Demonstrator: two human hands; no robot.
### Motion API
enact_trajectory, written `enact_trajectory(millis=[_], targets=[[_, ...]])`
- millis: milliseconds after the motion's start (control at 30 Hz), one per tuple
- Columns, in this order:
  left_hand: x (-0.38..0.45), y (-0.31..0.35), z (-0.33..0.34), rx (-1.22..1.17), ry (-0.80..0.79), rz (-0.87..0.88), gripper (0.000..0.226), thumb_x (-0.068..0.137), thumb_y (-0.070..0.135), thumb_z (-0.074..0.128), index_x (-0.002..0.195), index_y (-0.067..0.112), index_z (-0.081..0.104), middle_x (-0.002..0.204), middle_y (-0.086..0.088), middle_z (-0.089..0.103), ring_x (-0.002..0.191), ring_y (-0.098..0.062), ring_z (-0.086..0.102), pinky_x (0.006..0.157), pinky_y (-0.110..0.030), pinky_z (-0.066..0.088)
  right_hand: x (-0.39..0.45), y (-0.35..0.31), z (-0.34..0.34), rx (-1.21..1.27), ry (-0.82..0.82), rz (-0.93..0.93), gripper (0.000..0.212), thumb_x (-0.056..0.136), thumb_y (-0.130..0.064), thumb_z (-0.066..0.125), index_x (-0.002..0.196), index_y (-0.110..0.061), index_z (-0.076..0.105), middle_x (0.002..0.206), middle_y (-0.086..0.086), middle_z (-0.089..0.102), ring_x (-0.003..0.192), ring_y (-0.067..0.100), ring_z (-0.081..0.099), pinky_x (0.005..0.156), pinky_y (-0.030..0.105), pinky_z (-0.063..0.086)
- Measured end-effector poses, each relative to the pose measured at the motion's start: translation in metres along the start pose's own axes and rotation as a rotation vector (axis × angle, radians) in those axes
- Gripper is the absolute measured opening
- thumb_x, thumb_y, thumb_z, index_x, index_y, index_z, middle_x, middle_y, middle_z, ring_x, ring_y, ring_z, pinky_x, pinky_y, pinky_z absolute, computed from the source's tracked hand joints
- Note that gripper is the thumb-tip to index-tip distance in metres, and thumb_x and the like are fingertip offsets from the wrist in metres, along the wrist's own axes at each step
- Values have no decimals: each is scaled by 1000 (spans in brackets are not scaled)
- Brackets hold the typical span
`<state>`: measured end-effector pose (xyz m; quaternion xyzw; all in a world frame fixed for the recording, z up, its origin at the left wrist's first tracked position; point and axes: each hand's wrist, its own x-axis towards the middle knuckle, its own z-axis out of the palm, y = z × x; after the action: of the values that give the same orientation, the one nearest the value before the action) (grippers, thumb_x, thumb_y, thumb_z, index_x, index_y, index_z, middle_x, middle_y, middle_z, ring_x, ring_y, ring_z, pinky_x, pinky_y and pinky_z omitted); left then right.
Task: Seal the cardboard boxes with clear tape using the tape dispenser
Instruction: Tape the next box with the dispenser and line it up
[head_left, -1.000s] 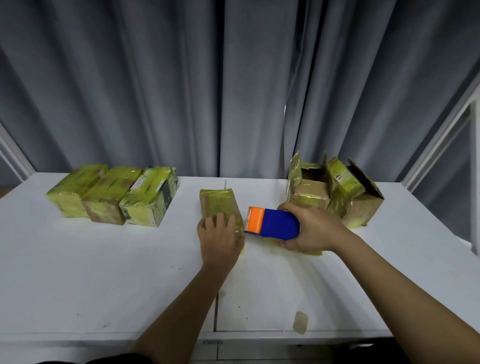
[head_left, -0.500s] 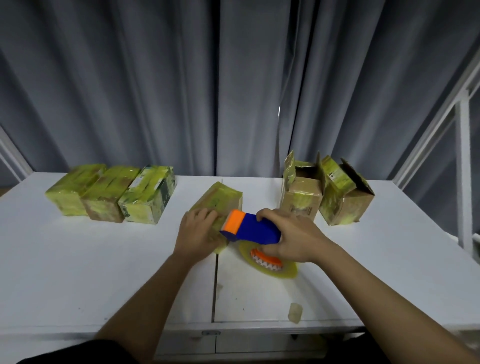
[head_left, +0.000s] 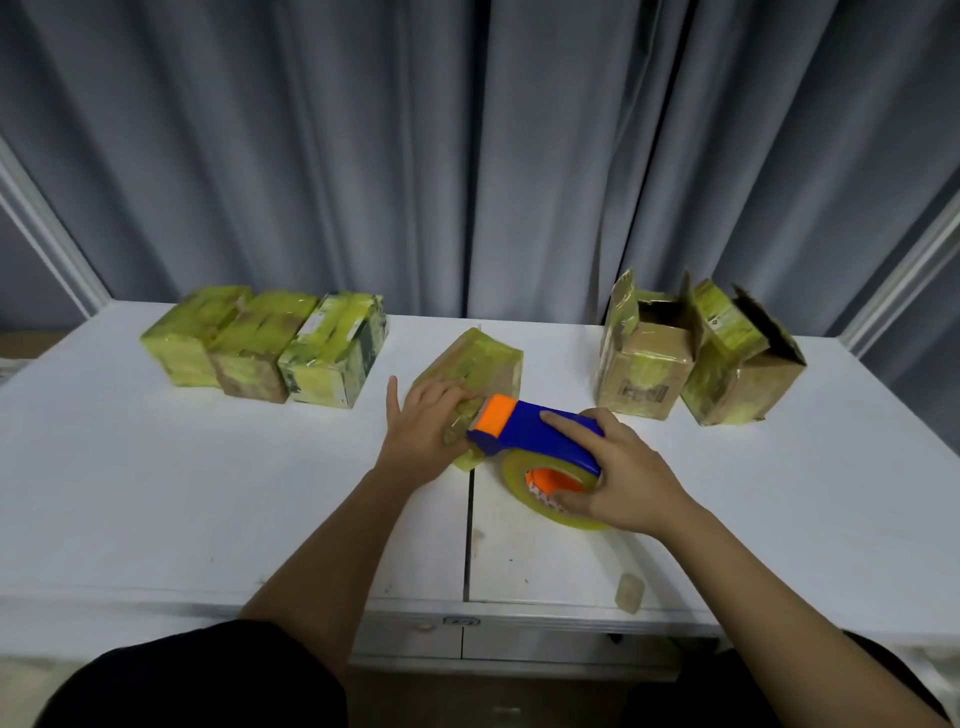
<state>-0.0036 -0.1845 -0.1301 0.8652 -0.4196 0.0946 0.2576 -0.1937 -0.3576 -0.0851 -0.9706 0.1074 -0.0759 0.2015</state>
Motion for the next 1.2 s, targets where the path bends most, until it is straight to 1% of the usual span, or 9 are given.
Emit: enact_trajectory(millis=[133,200,267,367,500,667,867,1067,1200], targets=[[-2,-3,7,-17,70,7,52,74,47,53,120,24,59,133,6,53,132,-18,40,112,-46,-14,-5,10,9,2,41,27,82,82,-35,73,147,-40,24,130,-6,37,104,7,42,68,5,33],[-3,-2,8,-21,77,3,56,72,51,54,120,23,60,134,6,52,133,-17,39,113,-45,-13,-8,13,16,36,83,36,81,81,-28,74,146,-40,27,127,-5,39,106,11,46,70,6,35],[-2,-2,10,-15,71,-5,57,71,51,58,120,22,60,135,5,53,133,-18,38,113,-45,-10,-10,14,19,148,117,27,79,77,-31,72,144,-42,31,121,-6,39,106,11,48,74,9,40],[0,-6,13,3,79,-1,47,75,35,68,118,15,62,130,-3,57,129,-26,44,114,-51,3,-10,11,14,249,110,30,75,72,-44,64,142,-43,35,116,-9,40,101,8,50,79,13,44],[3,-5,16,47,53,18,44,76,21,73,117,11,62,126,-8,59,124,-31,47,112,-55,17,-12,1,1,159,91,47,73,78,-36,68,142,-44,34,114,-10,39,94,10,51,71,10,40],[3,-2,15,114,48,8,43,81,27,70,122,15,59,130,-5,56,129,-27,43,114,-55,2,-20,-14,-26,-31,8,48,69,86,-41,63,145,-44,28,118,-7,36,93,14,47,72,24,38],[3,3,7,110,16,-29,45,87,34,63,129,20,53,138,-1,49,135,-21,34,114,-48,-12,-19,-30,-40,-96,-69,44,71,87,-47,60,147,-45,22,109,-7,31,92,16,47,73,26,39],[5,1,7,87,6,-23,43,88,39,62,125,19,55,134,-2,52,134,-22,36,114,-49,-11,-30,-24,-41,-150,-59,39,71,85,-52,60,146,-48,23,108,-10,33,90,14,46,71,24,37],[5,4,4,126,-21,-36,50,87,41,62,129,16,52,137,-6,50,135,-25,35,114,-49,-13,-38,-21,-38,-79,-58,67,74,82,-51,64,145,-49,25,108,-8,37,90,16,50,70,23,38]])
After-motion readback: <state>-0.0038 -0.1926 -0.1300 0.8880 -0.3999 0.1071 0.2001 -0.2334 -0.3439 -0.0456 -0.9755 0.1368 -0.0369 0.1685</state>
